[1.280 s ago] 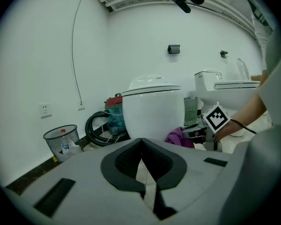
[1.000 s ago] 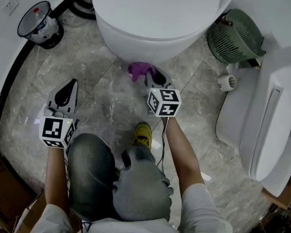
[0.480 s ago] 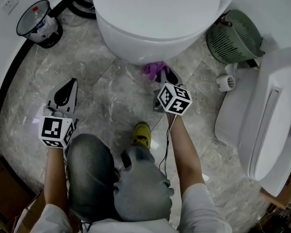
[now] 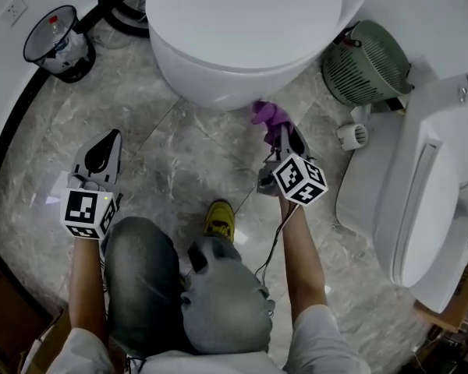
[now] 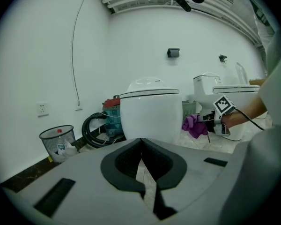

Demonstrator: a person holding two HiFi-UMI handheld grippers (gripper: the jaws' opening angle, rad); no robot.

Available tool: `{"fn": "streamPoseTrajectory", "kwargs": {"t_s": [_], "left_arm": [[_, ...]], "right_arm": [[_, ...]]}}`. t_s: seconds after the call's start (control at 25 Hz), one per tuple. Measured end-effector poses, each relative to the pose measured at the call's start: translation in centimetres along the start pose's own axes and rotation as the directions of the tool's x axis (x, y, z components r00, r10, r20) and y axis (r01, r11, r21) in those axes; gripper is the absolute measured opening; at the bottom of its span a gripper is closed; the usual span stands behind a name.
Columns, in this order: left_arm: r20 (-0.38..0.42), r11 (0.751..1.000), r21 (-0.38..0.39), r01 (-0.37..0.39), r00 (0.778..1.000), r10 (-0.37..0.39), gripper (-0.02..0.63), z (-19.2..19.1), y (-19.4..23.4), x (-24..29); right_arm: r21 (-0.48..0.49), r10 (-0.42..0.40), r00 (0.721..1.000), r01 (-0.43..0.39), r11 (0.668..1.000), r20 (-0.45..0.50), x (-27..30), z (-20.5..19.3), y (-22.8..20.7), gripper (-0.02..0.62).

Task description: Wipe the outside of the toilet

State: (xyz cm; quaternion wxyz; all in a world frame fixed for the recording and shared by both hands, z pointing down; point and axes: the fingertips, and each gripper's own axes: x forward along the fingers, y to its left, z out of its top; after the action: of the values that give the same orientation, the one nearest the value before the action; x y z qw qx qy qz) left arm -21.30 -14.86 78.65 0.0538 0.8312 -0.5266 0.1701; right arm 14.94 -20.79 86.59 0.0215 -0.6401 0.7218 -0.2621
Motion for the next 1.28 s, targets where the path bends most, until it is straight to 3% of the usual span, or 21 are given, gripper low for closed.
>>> {"fn": "streamPoseTrajectory", "kwargs": {"t_s": [0.52, 1.08, 1.28], "left_arm": [[0.021, 0.999, -0.037, 0.013, 1.000, -0.012, 0.014, 3.2, -0.7, 1.6], [-0.069, 0.994, -0.104, 0.021, 0.997, -0.028, 0.014, 7.4, -0.2, 3.7], [-0.105, 0.991, -0.134, 0.020, 0.994, -0.034, 0.014, 10.2, 0.1, 3.2]], "right_arm": [[0.012, 0.081, 0.996, -0.082, 0.997, 0.039, -3.8, 3.7, 4.0, 0.057], [0.081, 0.069, 0.998, -0.068, 0.994, -0.008, -3.1, 9.0, 5.6, 0.055], [0.028, 0.067, 0.997, -0.066, 0.997, -0.035, -3.4, 12.8, 7.3, 0.057]]}}
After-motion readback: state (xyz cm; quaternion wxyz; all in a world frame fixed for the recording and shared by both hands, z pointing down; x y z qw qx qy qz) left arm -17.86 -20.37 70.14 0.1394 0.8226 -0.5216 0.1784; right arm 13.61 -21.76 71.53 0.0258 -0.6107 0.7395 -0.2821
